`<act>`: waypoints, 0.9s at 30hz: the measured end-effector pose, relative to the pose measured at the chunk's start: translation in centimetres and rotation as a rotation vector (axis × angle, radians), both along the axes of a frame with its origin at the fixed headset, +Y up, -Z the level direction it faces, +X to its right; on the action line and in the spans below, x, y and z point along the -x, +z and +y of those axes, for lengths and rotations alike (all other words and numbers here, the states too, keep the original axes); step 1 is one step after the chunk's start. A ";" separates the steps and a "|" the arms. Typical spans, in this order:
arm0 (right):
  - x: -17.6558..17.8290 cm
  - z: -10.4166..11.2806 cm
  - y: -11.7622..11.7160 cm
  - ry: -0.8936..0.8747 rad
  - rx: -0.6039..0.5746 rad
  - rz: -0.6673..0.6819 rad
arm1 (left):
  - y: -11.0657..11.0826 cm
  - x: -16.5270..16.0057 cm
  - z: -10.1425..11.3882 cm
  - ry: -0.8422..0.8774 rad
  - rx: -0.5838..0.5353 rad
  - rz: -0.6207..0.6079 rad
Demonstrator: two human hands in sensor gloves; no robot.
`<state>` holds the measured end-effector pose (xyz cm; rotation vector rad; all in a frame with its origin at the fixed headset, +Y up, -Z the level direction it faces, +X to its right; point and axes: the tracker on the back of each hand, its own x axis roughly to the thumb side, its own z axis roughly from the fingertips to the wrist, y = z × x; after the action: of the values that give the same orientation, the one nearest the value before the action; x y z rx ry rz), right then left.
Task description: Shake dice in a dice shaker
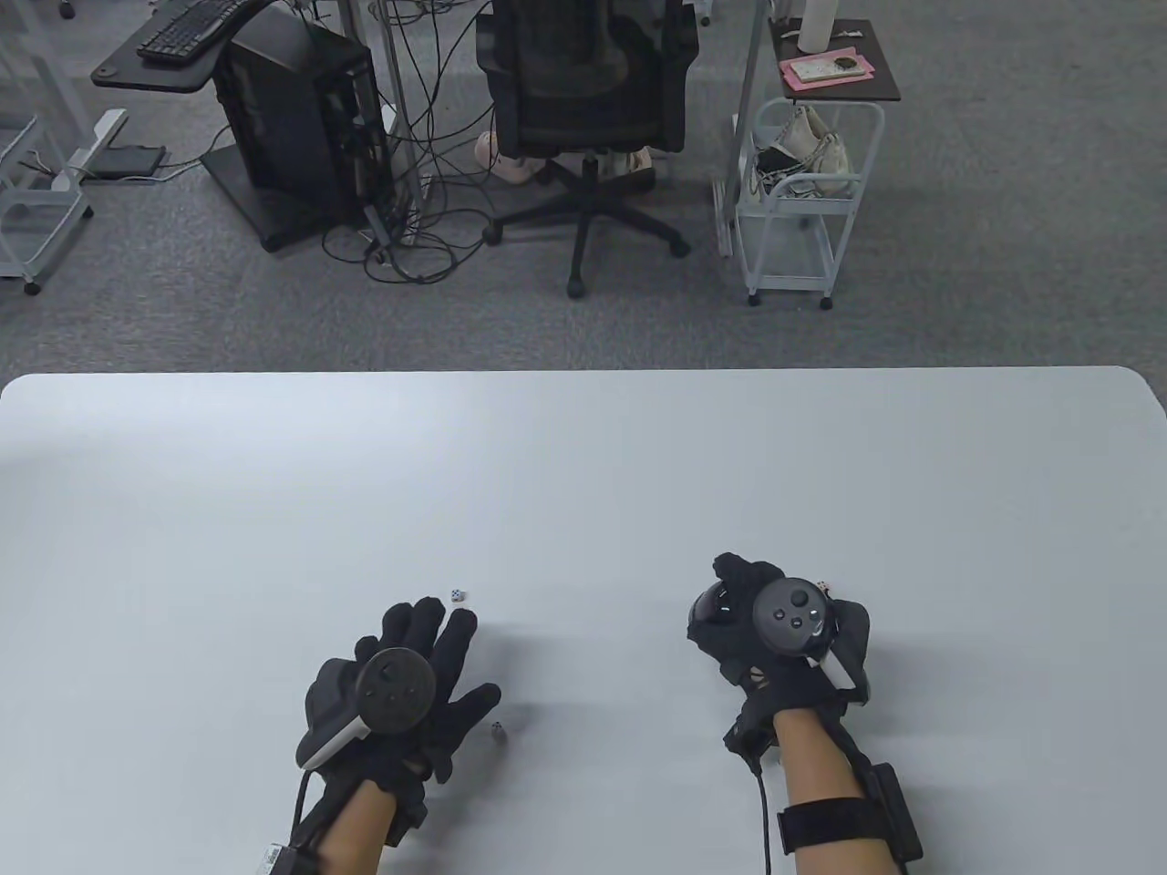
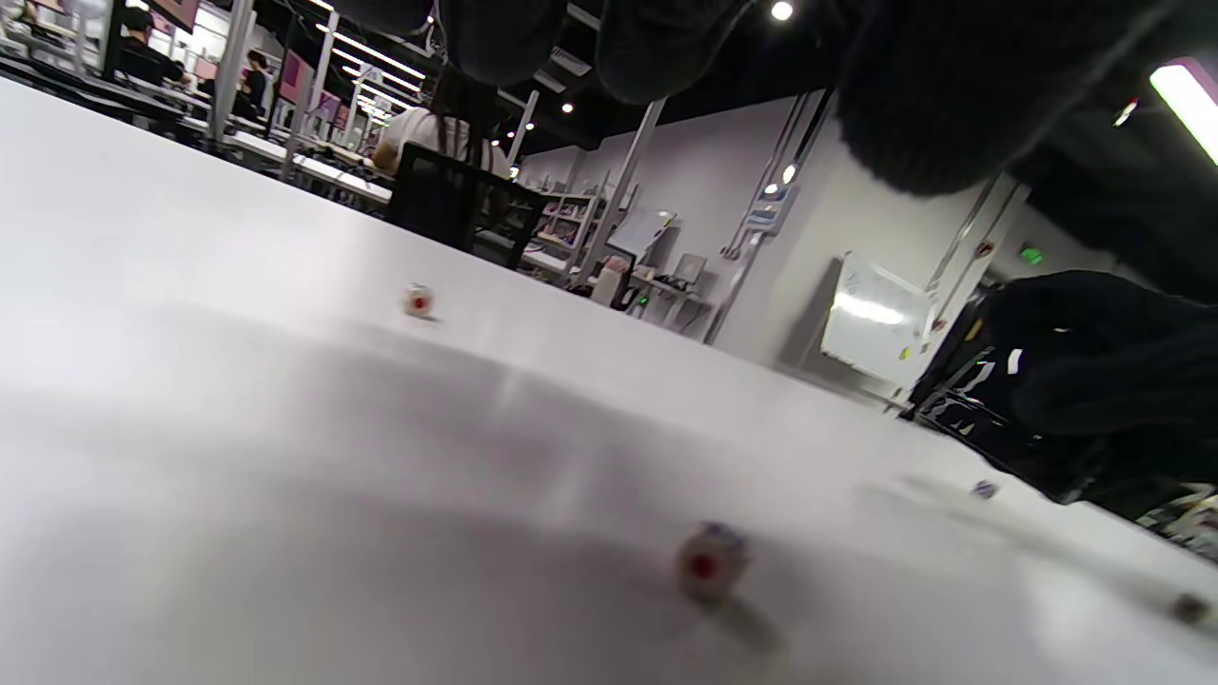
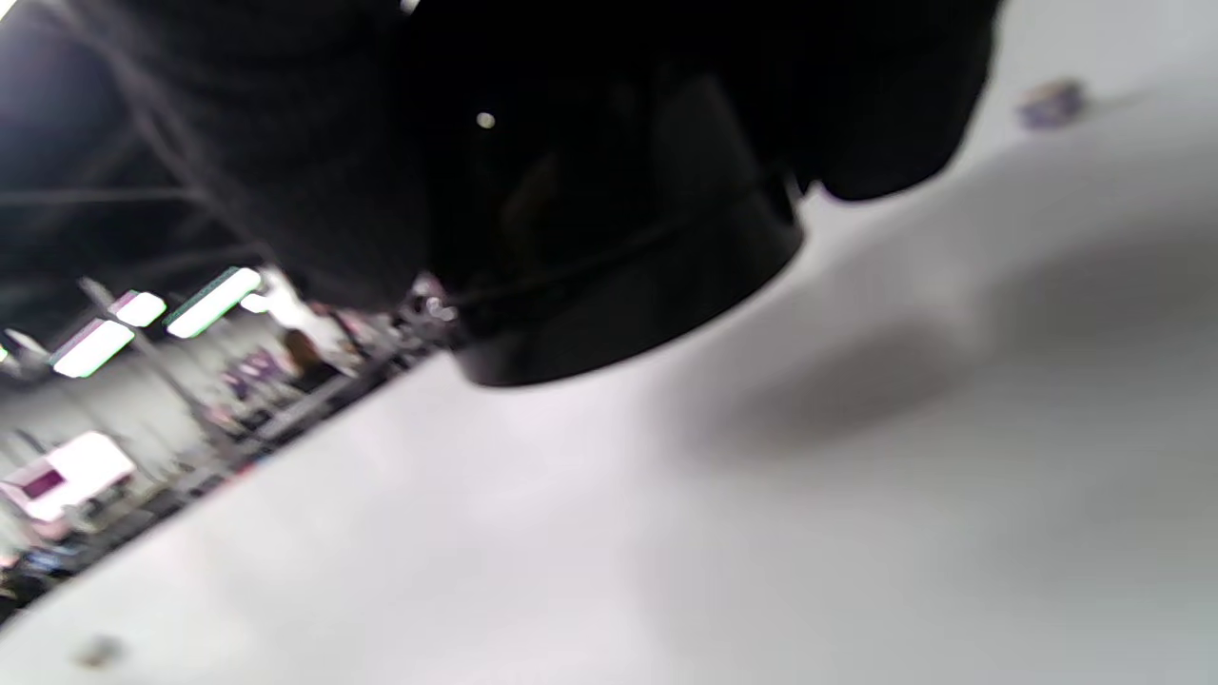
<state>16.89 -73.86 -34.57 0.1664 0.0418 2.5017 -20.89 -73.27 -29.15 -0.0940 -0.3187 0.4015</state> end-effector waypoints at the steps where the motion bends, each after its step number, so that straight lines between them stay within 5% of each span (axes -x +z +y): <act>1: 0.5 0.6 0.5 -0.022 -0.030 0.036 | 0.0 -0.5 0.3 0.023 -0.001 -0.010; 8: 4.5 2.3 2.8 -0.178 -0.155 0.240 | -0.7 -5.5 1.7 0.053 0.062 -0.095; 14: 6.8 1.4 3.8 -0.260 -0.139 0.339 | -1.4 -8.8 0.1 0.137 0.144 -0.139; 27: 7.9 1.1 4.7 -0.291 -0.123 0.356 | -1.0 -9.5 -1.4 0.151 0.044 -0.148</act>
<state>9.01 -72.77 -29.88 0.6222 0.0089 2.1585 -11.37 -74.62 -30.15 -0.1436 -0.4648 0.5531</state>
